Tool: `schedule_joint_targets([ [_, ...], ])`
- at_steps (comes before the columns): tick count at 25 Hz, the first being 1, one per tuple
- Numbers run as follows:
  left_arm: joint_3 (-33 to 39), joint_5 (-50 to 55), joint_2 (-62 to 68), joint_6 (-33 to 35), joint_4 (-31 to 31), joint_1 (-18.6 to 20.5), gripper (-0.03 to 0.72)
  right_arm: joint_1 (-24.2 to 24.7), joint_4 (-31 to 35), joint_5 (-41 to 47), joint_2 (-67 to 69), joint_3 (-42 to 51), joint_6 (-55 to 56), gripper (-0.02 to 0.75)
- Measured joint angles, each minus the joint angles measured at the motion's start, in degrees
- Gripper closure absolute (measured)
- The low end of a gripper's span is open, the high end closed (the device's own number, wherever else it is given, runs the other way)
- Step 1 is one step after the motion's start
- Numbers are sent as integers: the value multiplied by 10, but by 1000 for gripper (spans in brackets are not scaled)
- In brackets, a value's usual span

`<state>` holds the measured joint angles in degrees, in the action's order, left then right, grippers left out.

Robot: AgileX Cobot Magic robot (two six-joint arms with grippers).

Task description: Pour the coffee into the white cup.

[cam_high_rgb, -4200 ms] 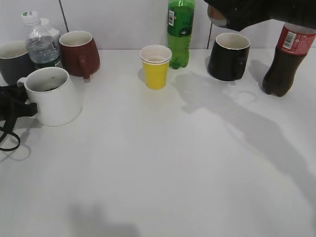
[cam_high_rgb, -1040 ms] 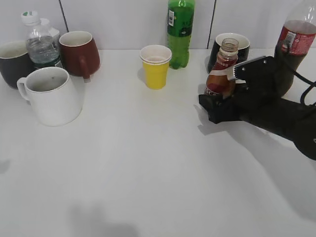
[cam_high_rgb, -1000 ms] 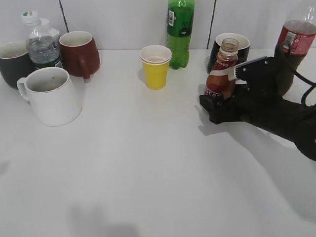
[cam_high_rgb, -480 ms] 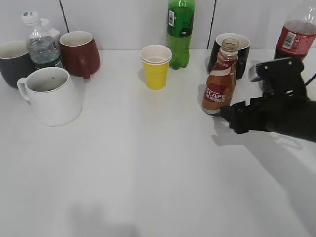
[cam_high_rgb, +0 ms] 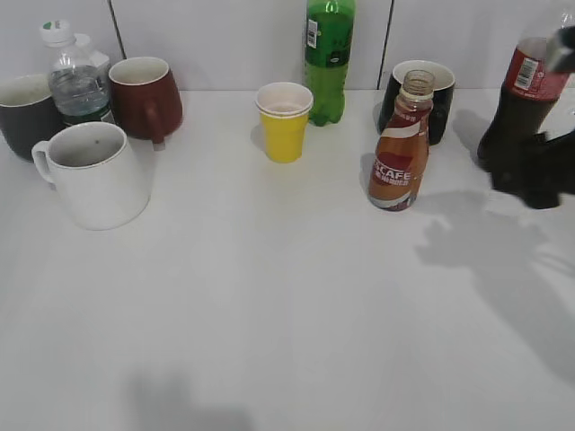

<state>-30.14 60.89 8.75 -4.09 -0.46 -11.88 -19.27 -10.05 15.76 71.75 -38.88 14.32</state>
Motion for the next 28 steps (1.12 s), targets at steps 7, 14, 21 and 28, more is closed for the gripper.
schedule_joint_targets([
  [7, 0, -1, -10, 57, 35, 0, 446, 0, 49, 298, -134, -75, -44, 164],
  [14, 0, 0, -35, 59, 37, 0, 446, 0, 68, 401, -332, -37, -61, 164],
  [21, 0, 0, -37, 59, 37, 0, 446, 0, 66, 461, -559, 44, -62, 165],
  [28, 0, 0, -52, 59, 37, 0, 446, 0, 50, 480, -717, 85, -62, 165],
])
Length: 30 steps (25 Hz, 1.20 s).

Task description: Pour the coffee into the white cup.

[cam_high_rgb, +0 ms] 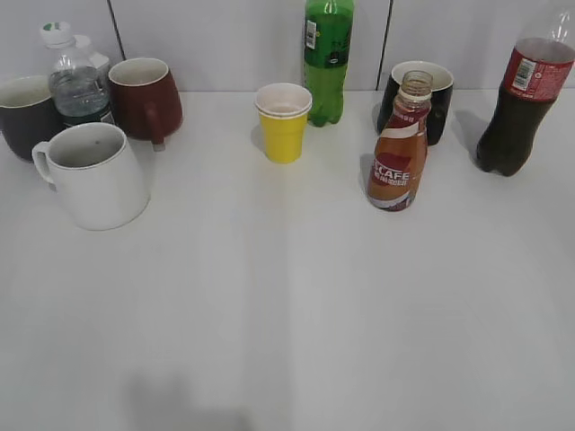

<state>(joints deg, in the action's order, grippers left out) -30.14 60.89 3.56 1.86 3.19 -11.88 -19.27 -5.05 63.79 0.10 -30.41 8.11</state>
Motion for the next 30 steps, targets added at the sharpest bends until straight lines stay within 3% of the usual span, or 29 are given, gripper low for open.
schedule_joint_targets([
  [21, 0, 0, 0, 0, 2, 1, 449, 1, 0, -32, -6, 17, -2, 167],
  [30, 0, 0, 0, 0, 3, 69, 449, 51, 2, -34, -6, 17, -3, 167],
])
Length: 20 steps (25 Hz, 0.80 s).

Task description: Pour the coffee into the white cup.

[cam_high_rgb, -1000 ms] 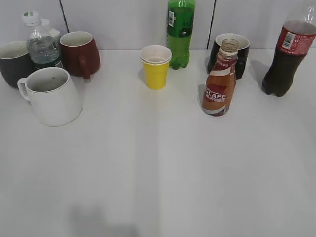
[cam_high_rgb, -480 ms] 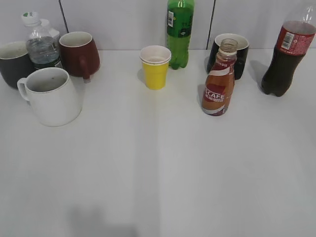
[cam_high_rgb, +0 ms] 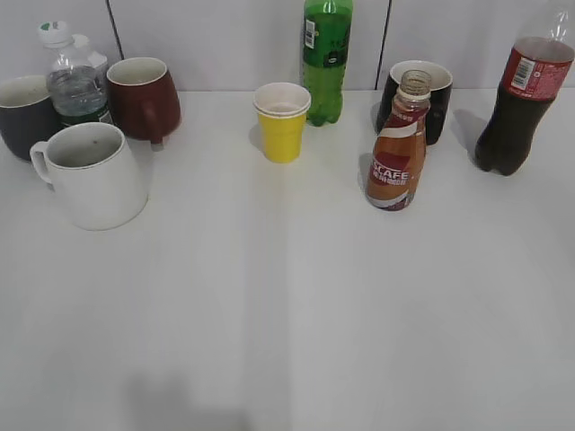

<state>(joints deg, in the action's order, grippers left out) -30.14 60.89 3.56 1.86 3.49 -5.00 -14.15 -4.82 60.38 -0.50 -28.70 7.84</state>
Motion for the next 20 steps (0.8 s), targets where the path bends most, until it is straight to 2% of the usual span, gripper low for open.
schedule_joint_targets([
  [10, 0, 0, -40, 0, 1, 54, 449, 34, 1, 0, 0, 0, 0, 168],
  [16, 0, 0, -40, 0, 1, 57, 449, 89, 1, 0, 0, 0, 0, 168],
  [20, 0, 0, -40, 0, 1, 57, 449, 99, 1, 0, 0, 0, 0, 168],
])
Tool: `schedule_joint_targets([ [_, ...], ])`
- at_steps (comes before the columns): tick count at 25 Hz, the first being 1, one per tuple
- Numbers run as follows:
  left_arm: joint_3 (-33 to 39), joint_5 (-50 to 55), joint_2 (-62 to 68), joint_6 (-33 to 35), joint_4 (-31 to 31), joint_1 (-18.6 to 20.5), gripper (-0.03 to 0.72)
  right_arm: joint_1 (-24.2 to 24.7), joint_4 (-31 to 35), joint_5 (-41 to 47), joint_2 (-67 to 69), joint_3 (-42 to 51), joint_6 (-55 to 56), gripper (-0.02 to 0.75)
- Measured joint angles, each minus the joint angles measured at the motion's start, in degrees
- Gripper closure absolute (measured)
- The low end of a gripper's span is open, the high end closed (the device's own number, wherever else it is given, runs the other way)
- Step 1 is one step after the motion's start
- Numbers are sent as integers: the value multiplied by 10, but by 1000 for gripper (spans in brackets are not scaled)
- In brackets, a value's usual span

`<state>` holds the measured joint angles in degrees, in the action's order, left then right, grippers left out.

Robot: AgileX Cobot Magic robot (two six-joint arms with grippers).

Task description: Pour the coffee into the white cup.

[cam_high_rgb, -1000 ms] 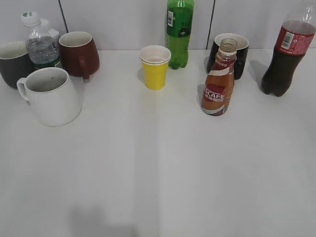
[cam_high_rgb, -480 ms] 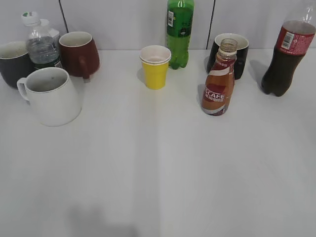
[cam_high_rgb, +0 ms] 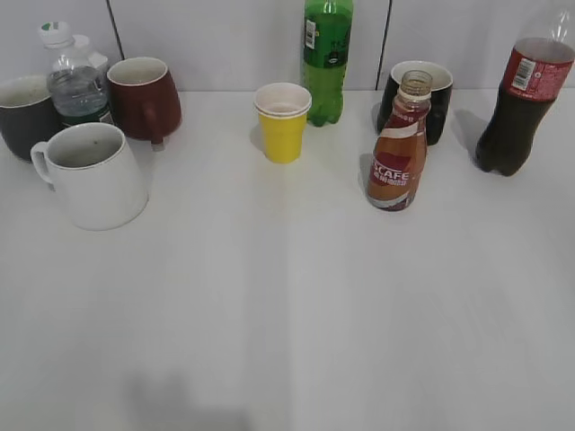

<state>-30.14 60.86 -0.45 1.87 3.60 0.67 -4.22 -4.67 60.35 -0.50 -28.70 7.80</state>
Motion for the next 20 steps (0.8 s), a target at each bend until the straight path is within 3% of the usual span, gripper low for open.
schedule_joint_targets([
  [20, 0, 0, 0, 0, 0, 0, 449, 1, 1, 0, 0, 0, 0, 168],
])
